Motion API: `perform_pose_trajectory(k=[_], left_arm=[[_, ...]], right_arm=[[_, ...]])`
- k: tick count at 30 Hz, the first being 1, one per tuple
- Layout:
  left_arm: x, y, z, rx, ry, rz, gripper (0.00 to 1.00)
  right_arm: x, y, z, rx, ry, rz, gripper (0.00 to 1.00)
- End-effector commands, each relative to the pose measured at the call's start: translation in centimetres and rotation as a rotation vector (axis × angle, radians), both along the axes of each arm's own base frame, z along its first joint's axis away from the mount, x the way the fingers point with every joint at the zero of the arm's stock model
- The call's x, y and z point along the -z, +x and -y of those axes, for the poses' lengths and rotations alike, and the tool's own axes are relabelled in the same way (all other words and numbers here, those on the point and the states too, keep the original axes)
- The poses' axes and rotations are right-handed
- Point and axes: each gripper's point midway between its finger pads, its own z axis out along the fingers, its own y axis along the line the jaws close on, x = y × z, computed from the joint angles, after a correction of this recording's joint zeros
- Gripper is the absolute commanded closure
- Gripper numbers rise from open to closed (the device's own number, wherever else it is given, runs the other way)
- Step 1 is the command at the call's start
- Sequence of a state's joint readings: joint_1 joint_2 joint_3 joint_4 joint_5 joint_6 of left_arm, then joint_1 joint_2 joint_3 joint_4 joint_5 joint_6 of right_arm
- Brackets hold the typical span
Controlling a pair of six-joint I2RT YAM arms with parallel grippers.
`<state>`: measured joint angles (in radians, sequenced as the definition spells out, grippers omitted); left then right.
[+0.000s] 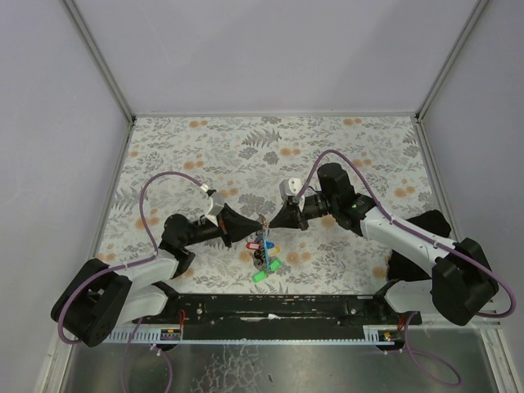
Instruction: Put the keys on the keyring
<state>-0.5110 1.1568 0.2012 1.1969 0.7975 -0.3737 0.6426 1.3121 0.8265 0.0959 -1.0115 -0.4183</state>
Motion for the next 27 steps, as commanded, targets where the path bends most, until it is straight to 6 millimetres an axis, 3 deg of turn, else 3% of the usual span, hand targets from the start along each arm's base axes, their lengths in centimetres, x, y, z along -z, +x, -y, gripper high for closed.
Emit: perform_pose_trajectory(k=[1, 27], left_arm=[[-3.44, -0.13, 0.21, 0.015, -0.073, 0.126, 1.00], [-3.41, 0.01, 0.18, 0.004, -0.076, 0.119, 1.00]], right_arm=[[-0.91, 0.24, -0.50, 0.000, 0.023, 0.040, 1.00], [-0.59, 0.08, -0.49, -0.010, 0.012, 0.020, 1.00]])
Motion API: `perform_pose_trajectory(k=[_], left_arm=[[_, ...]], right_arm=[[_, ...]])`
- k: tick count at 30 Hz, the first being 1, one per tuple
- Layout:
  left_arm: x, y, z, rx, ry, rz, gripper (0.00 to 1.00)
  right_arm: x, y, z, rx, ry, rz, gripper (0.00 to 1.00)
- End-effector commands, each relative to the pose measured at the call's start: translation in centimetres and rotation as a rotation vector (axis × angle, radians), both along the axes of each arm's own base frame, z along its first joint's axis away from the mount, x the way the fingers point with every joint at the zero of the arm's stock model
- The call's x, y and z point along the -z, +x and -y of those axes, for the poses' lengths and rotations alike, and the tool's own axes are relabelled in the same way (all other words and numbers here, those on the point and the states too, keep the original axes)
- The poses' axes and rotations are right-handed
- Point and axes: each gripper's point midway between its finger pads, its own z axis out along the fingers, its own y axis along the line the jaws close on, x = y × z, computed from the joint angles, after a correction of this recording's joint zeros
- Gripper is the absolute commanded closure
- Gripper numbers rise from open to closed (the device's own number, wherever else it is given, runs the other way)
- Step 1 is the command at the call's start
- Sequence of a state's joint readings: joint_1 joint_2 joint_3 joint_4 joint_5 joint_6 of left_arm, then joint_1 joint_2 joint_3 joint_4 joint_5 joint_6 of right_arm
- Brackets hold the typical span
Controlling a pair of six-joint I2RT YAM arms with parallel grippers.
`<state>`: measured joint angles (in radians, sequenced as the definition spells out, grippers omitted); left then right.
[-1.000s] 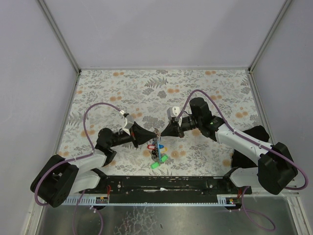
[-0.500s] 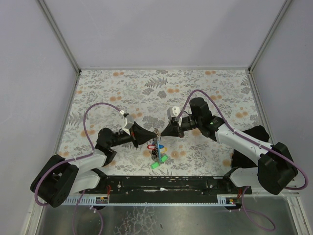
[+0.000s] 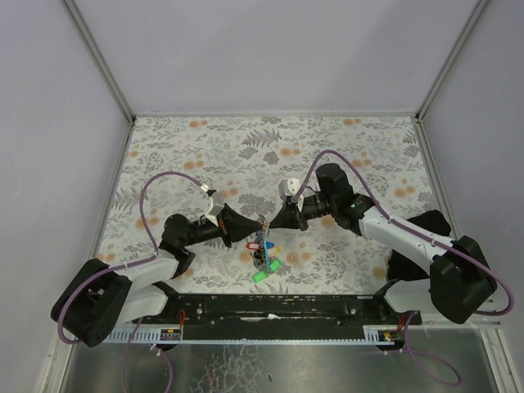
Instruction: Put the keys on the keyring
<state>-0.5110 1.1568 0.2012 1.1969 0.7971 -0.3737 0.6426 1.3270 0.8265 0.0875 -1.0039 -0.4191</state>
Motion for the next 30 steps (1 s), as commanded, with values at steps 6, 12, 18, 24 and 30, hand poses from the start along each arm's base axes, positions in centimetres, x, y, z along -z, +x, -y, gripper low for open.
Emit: perform_pose_trajectory(k=[6, 12, 18, 24, 30], left_arm=[[-3.4, 0.0, 0.2, 0.007, -0.075, 0.119, 1.00], [-3.4, 0.0, 0.2, 0.007, -0.075, 0.116, 1.00], [-3.4, 0.0, 0.2, 0.011, -0.076, 0.117, 1.00], [-3.4, 0.0, 0.2, 0.008, -0.076, 0.119, 1.00], [-3.5, 0.0, 0.2, 0.008, -0.076, 0.123, 1.00]], right_arm=[[-1.7, -0.3, -0.6, -0.032, 0.050, 0.037, 1.00], [-1.8, -0.6, -0.6, -0.044, 0.058, 0.039, 1.00], [-2.1, -0.6, -0.6, -0.046, 0.066, 0.046, 1.00], [-1.7, -0.7, -0.4, -0.039, 0.051, 0.037, 1.00], [-0.8, -0.9, 0.0, -0.028, 0.026, 0.029, 1.00]])
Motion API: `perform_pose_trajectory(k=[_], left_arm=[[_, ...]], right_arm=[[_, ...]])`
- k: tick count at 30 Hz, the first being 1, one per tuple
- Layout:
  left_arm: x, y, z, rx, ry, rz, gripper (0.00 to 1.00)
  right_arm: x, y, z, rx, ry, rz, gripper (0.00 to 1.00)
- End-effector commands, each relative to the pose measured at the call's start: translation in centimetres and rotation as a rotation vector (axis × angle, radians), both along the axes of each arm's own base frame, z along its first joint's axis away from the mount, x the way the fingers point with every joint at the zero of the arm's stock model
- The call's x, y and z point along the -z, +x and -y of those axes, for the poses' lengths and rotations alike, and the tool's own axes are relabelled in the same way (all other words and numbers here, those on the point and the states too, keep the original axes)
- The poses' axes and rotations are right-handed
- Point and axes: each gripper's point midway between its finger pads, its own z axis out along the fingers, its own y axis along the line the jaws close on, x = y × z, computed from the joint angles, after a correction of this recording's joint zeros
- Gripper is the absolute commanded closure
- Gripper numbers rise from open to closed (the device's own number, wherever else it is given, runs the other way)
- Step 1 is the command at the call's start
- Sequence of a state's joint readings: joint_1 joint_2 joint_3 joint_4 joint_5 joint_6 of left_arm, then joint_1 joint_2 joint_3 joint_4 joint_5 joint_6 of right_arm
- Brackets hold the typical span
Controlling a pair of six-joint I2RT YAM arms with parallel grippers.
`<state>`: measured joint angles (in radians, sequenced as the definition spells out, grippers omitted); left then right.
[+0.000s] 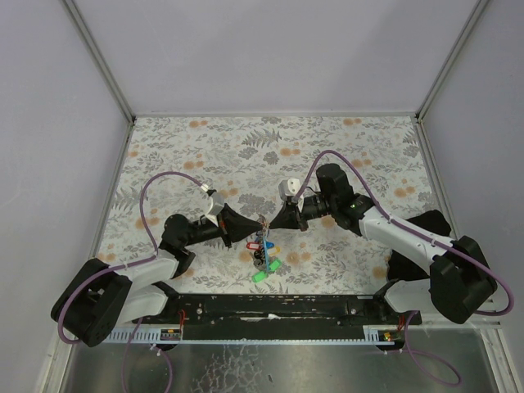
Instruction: Put the keys on the keyring
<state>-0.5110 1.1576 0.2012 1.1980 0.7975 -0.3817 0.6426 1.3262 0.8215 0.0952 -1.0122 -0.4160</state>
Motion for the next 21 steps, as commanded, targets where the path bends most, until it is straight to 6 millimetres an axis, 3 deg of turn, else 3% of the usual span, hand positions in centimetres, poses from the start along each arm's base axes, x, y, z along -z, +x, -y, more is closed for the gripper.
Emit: perform_pose_trajectory(k=[1, 21], left_arm=[[-3.5, 0.0, 0.2, 0.007, -0.074, 0.131, 1.00], [-3.5, -0.2, 0.3, 0.027, -0.078, 0.128, 1.00]], right_arm=[[-0.8, -0.7, 0.0, -0.021, 0.021, 0.032, 1.00], [-2.0, -0.8, -0.5, -0.044, 0.069, 0.040, 1.00]])
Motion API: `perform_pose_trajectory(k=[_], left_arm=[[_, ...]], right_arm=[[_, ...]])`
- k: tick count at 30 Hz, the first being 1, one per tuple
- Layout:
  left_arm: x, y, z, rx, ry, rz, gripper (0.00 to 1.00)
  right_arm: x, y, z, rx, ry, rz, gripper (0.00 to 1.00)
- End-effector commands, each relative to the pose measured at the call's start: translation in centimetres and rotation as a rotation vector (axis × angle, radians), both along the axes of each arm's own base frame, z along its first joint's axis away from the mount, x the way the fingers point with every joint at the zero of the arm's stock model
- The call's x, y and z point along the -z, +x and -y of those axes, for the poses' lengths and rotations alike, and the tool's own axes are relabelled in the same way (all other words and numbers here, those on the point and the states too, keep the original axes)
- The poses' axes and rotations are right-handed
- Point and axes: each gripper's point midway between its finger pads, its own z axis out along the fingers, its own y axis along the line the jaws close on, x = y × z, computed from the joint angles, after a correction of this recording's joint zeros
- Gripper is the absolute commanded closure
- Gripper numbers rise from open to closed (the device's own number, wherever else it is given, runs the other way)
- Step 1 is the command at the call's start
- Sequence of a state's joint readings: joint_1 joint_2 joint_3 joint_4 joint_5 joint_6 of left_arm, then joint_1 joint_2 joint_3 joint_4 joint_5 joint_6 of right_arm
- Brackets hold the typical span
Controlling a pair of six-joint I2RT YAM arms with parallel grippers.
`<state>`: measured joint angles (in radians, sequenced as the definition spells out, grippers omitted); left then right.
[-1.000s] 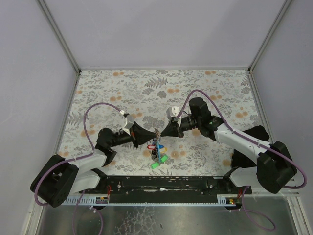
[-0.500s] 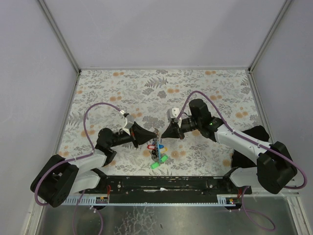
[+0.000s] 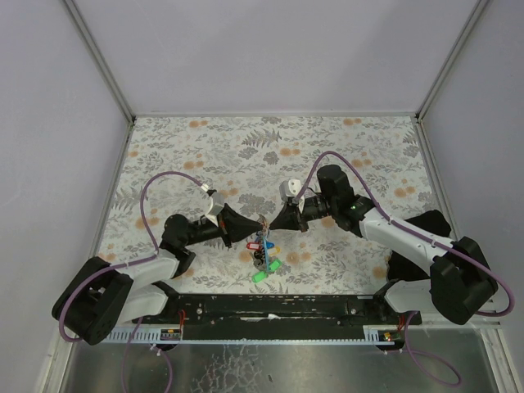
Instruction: Put the keys on the keyring
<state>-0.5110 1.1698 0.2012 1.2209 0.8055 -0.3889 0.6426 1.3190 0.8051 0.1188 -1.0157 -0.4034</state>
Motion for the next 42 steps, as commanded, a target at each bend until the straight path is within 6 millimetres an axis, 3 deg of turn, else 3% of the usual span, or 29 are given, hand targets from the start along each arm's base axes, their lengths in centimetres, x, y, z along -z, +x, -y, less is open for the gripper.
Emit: perform_pose_trajectory(k=[1, 31, 42], left_arm=[[-3.4, -0.1, 0.3, 0.017, -0.073, 0.124, 1.00], [-3.4, -0.4, 0.4, 0.036, -0.078, 0.121, 1.00], [-3.6, -0.2, 0.1, 0.010, -0.081, 0.128, 1.00]], right_arm=[[-2.0, -0.6, -0.5, -0.043, 0.062, 0.044, 1.00], [-3.0, -0.7, -0.7, -0.040, 0.102, 0.054, 1.00], [-1.1, -0.7, 0.2, -0.005, 0.028, 0.045, 1.00]])
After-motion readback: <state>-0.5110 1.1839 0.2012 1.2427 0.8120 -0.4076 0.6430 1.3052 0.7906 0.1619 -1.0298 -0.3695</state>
